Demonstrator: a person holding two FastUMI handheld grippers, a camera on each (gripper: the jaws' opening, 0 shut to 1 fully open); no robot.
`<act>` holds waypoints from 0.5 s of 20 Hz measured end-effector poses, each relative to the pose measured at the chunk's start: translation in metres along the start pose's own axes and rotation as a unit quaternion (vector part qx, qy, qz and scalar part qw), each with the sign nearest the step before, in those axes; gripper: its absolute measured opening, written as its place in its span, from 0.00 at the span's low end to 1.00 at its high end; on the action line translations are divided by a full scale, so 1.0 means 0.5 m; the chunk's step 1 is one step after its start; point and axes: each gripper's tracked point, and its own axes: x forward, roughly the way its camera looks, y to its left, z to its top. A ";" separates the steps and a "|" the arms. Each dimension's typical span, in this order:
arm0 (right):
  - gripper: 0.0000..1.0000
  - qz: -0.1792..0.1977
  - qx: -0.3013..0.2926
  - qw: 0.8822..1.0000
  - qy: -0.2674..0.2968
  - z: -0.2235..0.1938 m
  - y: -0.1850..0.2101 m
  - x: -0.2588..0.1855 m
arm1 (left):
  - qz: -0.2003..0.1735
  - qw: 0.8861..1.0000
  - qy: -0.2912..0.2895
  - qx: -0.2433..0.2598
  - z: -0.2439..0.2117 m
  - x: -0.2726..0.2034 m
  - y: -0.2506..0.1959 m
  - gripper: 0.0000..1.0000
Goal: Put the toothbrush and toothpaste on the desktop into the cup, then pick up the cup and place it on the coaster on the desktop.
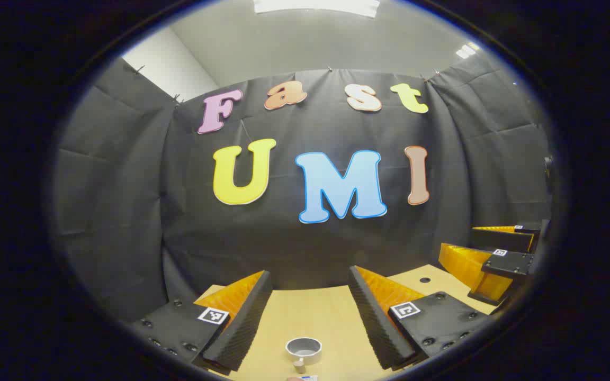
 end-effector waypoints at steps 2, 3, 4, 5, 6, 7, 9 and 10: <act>0.91 -0.001 0.000 1.000 0.009 -0.007 -0.006 0.003 | -0.004 1.000 0.005 -0.002 -0.006 -0.004 -0.012 0.95; 0.91 0.000 0.001 1.000 0.016 -0.015 -0.006 0.005 | -0.006 1.000 0.009 -0.004 -0.014 -0.008 -0.013 0.95; 0.91 0.000 0.002 1.000 0.024 -0.021 -0.008 0.005 | -0.006 1.000 0.015 -0.007 -0.022 -0.008 -0.014 1.00; 0.91 0.000 0.002 1.000 0.030 -0.029 -0.011 0.006 | -0.005 1.000 0.022 -0.010 -0.029 -0.003 -0.010 0.95; 0.91 0.001 0.003 0.999 0.036 -0.033 -0.012 0.006 | -0.006 0.999 0.030 -0.014 -0.036 0.001 -0.013 0.95; 0.91 0.002 0.003 0.999 0.041 -0.040 -0.013 0.009 | -0.007 0.999 0.039 -0.017 -0.050 0.003 -0.014 0.95; 0.91 0.003 0.001 0.999 0.052 -0.055 -0.015 0.008 | -0.005 0.998 0.058 -0.016 -0.080 0.000 -0.013 1.00; 0.91 0.004 0.000 0.998 0.056 -0.060 -0.015 0.008 | -0.004 0.998 0.065 -0.015 -0.092 -0.002 -0.010 1.00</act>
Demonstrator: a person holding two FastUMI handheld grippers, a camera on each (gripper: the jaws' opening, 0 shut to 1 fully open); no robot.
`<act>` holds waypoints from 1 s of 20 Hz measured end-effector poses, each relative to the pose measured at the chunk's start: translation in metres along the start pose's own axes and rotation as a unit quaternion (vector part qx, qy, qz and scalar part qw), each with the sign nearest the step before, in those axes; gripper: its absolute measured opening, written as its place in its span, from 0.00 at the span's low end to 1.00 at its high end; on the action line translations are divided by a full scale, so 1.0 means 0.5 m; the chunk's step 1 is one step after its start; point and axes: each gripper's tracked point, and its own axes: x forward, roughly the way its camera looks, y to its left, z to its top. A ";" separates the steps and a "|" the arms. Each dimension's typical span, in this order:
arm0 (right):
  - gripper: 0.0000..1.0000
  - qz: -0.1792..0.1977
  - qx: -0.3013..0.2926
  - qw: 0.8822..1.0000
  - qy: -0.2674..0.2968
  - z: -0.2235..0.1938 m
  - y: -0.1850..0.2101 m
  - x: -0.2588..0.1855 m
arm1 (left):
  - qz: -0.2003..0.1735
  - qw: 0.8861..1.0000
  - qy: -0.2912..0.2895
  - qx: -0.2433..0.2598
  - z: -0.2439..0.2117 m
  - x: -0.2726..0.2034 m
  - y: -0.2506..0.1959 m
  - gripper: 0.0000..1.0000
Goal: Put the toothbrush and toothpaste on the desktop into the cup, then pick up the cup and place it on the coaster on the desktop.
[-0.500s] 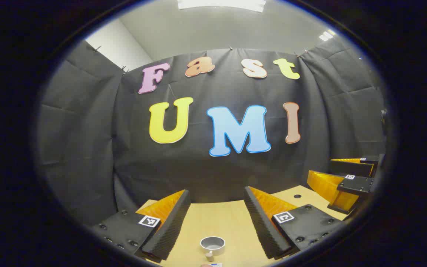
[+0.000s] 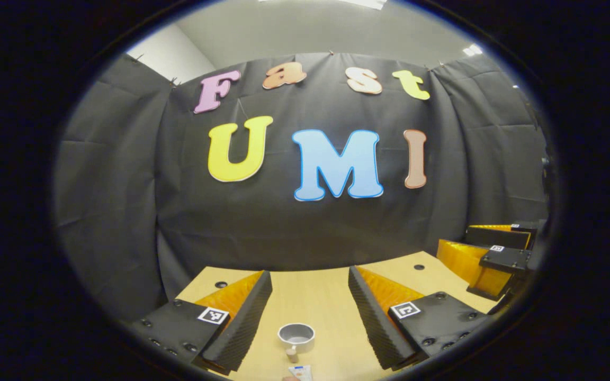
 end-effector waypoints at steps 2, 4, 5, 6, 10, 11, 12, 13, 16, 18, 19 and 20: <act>0.93 -0.003 -0.004 1.000 0.013 -0.014 -0.003 0.004 | 0.001 1.000 0.017 0.000 -0.022 0.003 0.001 1.00; 0.94 -0.002 0.000 0.999 0.032 -0.037 -0.002 0.008 | 0.002 0.999 0.035 0.000 -0.044 0.012 0.000 1.00; 0.93 -0.001 0.003 0.999 0.045 -0.053 -0.002 0.008 | 0.001 0.999 0.044 0.000 -0.063 0.009 0.000 1.00; 0.91 0.000 0.004 0.998 0.063 -0.070 -0.002 0.010 | 0.002 0.999 0.055 0.002 -0.081 0.009 -0.004 1.00; 0.91 0.001 0.006 0.991 0.135 -0.157 -0.003 0.015 | 0.001 0.994 0.113 0.002 -0.160 0.002 -0.002 1.00; 0.91 0.001 0.011 0.988 0.156 -0.182 -0.007 0.012 | 0.002 0.991 0.133 0.003 -0.182 0.002 -0.001 1.00; 0.92 0.000 0.017 0.985 0.174 -0.201 -0.009 0.010 | 0.000 0.989 0.149 0.001 -0.203 0.001 -0.001 1.00; 0.92 -0.002 0.021 0.981 0.193 -0.224 -0.007 0.007 | -0.002 0.986 0.165 -0.002 -0.226 0.000 0.000 0.95; 0.92 -0.002 0.023 0.967 0.255 -0.300 -0.005 0.006 | -0.008 0.976 0.216 -0.007 -0.302 -0.011 -0.007 0.89; 0.92 -0.002 0.023 0.955 0.295 -0.347 -0.005 -0.007 | -0.011 0.969 0.246 -0.014 -0.350 -0.019 -0.005 1.00; 0.92 -0.003 0.024 0.949 0.314 -0.366 -0.003 -0.015 | -0.012 0.964 0.266 -0.018 -0.373 -0.021 -0.006 1.00; 0.92 -0.005 0.025 0.942 0.335 -0.386 -0.001 -0.024 | -0.012 0.958 0.284 -0.022 -0.398 -0.027 -0.005 1.00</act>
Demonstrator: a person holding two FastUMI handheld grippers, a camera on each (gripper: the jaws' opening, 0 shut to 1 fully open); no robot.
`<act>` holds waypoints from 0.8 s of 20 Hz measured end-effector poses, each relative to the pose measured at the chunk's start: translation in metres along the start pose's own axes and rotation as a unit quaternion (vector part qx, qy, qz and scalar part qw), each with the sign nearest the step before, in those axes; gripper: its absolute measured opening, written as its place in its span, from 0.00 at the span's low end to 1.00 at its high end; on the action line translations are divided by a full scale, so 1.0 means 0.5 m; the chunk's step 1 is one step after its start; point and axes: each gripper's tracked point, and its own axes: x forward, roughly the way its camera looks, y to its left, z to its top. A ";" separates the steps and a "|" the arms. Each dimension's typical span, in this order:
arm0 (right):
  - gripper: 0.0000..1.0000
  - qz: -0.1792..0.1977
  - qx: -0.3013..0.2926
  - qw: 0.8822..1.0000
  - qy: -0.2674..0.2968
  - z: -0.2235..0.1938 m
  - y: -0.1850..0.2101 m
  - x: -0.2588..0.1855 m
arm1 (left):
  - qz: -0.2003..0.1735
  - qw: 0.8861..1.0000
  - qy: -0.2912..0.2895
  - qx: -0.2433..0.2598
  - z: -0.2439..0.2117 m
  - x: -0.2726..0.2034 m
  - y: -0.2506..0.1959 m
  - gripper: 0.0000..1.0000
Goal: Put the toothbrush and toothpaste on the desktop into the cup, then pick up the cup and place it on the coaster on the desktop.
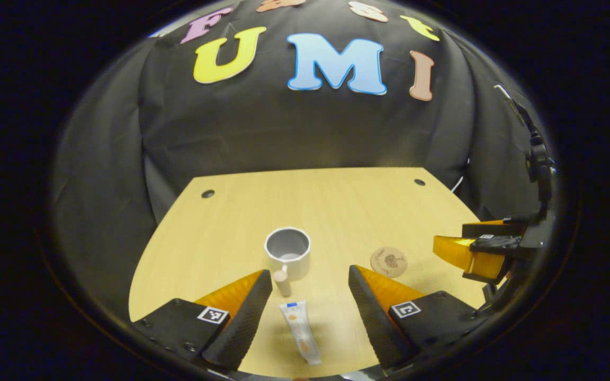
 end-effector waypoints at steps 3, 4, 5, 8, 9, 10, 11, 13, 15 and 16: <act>0.92 -0.001 0.011 0.998 0.062 -0.073 0.003 0.026 | -0.004 0.998 0.058 -0.028 -0.073 0.030 0.005 0.95; 0.92 0.001 0.012 0.997 0.082 -0.094 0.004 0.035 | -0.005 0.996 0.079 -0.036 -0.103 0.041 0.008 1.00; 0.92 0.003 0.011 0.995 0.101 -0.116 0.003 0.043 | -0.005 0.994 0.105 -0.040 -0.141 0.047 0.012 1.00; 0.93 0.010 0.007 0.988 0.152 -0.179 0.012 0.057 | -0.003 0.985 0.167 -0.045 -0.211 0.062 0.017 0.98; 0.93 0.011 0.008 0.985 0.169 -0.201 0.015 0.061 | -0.003 0.982 0.183 -0.047 -0.237 0.070 0.016 0.98; 0.94 0.012 0.009 0.983 0.184 -0.217 0.018 0.066 | -0.002 0.979 0.196 -0.053 -0.258 0.074 0.018 0.98; 0.93 0.014 0.012 0.980 0.197 -0.235 0.022 0.072 | -0.002 0.976 0.209 -0.061 -0.278 0.079 0.017 0.98; 0.93 0.016 0.013 0.974 0.225 -0.269 0.024 0.080 | 0.003 0.970 0.233 -0.069 -0.308 0.090 0.020 0.99; 0.94 0.014 0.011 0.965 0.263 -0.304 0.025 0.082 | 0.008 0.965 0.255 -0.065 -0.330 0.089 0.028 0.98; 0.95 0.014 0.010 0.962 0.273 -0.313 0.024 0.086 | 0.009 0.963 0.263 -0.062 -0.337 0.091 0.029 1.00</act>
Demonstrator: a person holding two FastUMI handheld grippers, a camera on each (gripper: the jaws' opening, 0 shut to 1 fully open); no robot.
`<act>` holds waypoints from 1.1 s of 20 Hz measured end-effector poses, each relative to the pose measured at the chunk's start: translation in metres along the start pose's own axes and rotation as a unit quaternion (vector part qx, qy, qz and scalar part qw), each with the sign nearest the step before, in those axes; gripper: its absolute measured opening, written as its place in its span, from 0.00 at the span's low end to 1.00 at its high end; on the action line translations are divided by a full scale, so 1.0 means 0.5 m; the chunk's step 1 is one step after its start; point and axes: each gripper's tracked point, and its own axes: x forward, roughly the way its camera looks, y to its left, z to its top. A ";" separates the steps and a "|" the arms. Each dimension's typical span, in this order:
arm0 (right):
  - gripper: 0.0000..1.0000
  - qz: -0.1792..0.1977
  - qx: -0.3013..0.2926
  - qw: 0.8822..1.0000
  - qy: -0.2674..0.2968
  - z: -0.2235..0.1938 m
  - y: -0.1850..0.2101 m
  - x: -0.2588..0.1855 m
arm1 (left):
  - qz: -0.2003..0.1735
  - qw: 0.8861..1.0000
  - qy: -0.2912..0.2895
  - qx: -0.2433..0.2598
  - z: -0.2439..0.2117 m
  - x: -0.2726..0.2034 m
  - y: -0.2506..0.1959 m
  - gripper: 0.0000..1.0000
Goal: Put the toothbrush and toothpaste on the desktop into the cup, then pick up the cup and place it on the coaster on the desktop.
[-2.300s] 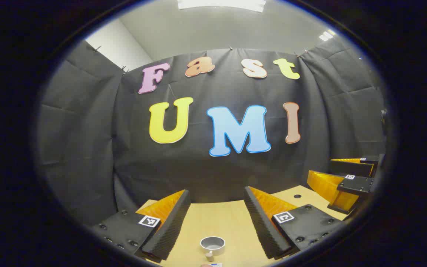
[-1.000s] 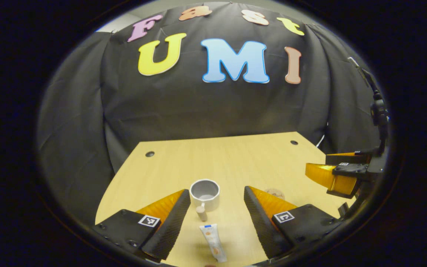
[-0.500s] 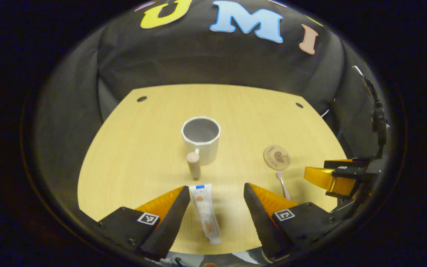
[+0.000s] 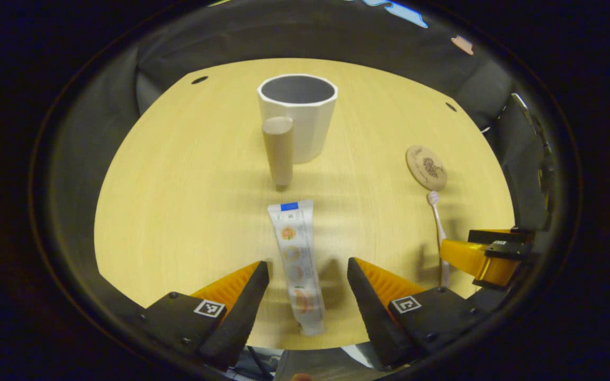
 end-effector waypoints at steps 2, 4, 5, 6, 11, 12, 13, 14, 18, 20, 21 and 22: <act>0.95 -0.005 -0.003 1.000 0.016 -0.011 0.000 0.018 | 0.010 1.000 0.016 0.004 -0.013 0.020 0.003 0.99; 0.95 -0.011 -0.011 0.999 0.029 -0.020 -0.003 0.030 | 0.015 0.999 0.030 0.005 -0.022 0.042 0.006 1.00; 0.95 -0.014 -0.014 0.999 0.035 -0.023 -0.002 0.037 | 0.026 0.999 0.040 0.008 -0.029 0.047 0.014 1.00; 0.95 -0.019 -0.016 0.999 0.042 -0.025 -0.003 0.039 | 0.027 0.999 0.034 0.015 -0.021 0.049 0.013 0.98; 0.89 -0.022 -0.016 0.997 0.066 -0.019 0.004 0.042 | 0.031 0.998 0.054 0.015 -0.017 0.052 0.003 0.95; 0.89 -0.022 -0.015 0.997 0.068 -0.014 0.002 0.050 | 0.030 0.998 0.057 0.019 -0.015 0.052 0.000 0.94; 0.80 -0.022 -0.011 0.997 0.071 -0.013 0.004 0.047 | 0.027 0.998 0.053 0.026 -0.012 0.049 -0.005 0.92; 0.59 -0.022 -0.009 0.997 0.076 -0.010 0.002 0.041 | 0.026 0.998 0.048 0.029 -0.005 0.051 -0.011 0.80; 0.08 -0.024 0.014 0.996 0.088 -0.014 0.002 0.040 | 0.028 0.998 0.048 0.031 -0.003 0.061 -0.016 0.46; 0.05 -0.021 0.016 0.996 0.084 -0.014 0.006 0.038 | 0.029 0.998 0.048 0.030 0.000 0.059 -0.020 0.35; 0.02 -0.017 0.013 0.996 0.083 -0.005 0.002 0.036 | 0.030 0.998 0.050 0.034 0.000 0.055 -0.019 0.29; 0.02 -0.014 0.019 0.996 0.086 -0.011 0.001 0.044 | 0.029 0.997 0.055 0.037 0.000 0.055 -0.020 0.29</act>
